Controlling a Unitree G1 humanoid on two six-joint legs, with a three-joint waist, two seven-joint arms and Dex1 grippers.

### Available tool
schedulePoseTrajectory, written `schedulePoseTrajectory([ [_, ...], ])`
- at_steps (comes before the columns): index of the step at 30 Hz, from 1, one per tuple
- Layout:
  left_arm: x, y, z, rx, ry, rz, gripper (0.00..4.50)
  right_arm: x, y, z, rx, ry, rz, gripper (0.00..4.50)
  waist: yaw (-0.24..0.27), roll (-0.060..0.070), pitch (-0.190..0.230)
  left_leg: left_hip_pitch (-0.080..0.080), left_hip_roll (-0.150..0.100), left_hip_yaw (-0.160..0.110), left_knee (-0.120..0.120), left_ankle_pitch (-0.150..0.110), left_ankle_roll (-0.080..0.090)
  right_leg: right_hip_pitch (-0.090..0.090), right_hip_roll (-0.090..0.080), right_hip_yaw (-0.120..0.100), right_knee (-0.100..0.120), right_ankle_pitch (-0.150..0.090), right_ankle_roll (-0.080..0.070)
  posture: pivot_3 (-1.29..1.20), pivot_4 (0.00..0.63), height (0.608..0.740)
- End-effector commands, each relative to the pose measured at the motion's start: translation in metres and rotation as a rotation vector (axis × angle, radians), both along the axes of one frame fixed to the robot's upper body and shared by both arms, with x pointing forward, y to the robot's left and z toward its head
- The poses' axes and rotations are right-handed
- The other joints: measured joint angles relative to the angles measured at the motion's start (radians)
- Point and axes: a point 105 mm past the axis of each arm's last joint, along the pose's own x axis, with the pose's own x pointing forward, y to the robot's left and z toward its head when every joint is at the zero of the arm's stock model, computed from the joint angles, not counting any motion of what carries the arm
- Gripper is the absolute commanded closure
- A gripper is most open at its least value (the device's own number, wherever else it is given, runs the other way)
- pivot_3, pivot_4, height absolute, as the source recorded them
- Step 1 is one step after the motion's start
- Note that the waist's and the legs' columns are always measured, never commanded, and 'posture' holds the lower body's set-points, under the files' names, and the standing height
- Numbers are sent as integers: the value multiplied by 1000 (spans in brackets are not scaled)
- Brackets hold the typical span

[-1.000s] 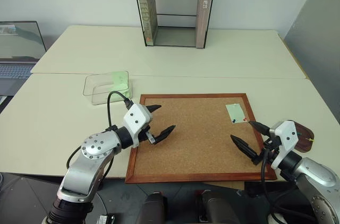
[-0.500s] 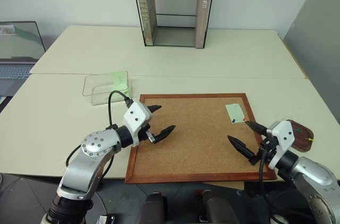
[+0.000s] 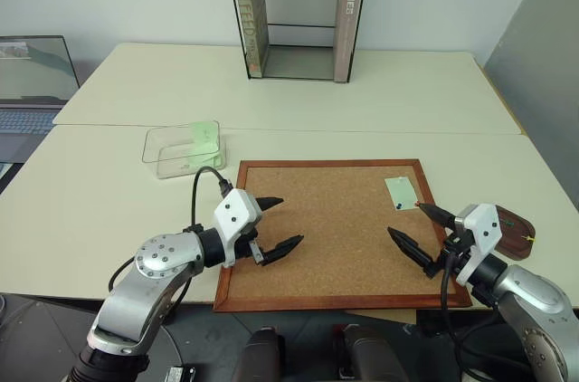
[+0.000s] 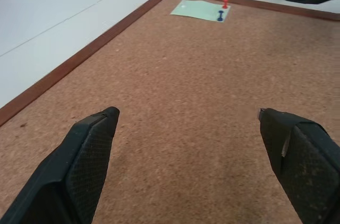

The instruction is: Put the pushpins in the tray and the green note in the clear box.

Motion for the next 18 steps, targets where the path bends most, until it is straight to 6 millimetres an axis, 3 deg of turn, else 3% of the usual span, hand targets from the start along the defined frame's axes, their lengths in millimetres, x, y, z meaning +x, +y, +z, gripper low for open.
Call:
schedulePoseTrajectory([
  [1,-6,-4,3,17,-29,-47,44,4,4,13,9,-66,13,0,0,0,0,0,0,0,0,0,0,0,0,0,0,0,0,0,150,740],
  [7,-9,-12,4,2,-41,-73,44,23,0,19,37,-78,-43,0,-1,0,0,0,0,0,-1,0,0,0,0,0,0,0,0,0,150,740],
  [17,4,-32,1,-19,-50,-125,2077,49,-13,21,0,-69,-55,0,0,0,0,-1,-1,0,-1,0,0,0,1,1,0,0,0,0,150,740],
  [18,5,-34,-1,-17,-45,-132,2128,51,-14,21,-4,-66,-56,0,0,0,0,-1,-1,0,-1,0,0,0,1,1,0,0,0,0,150,740],
])
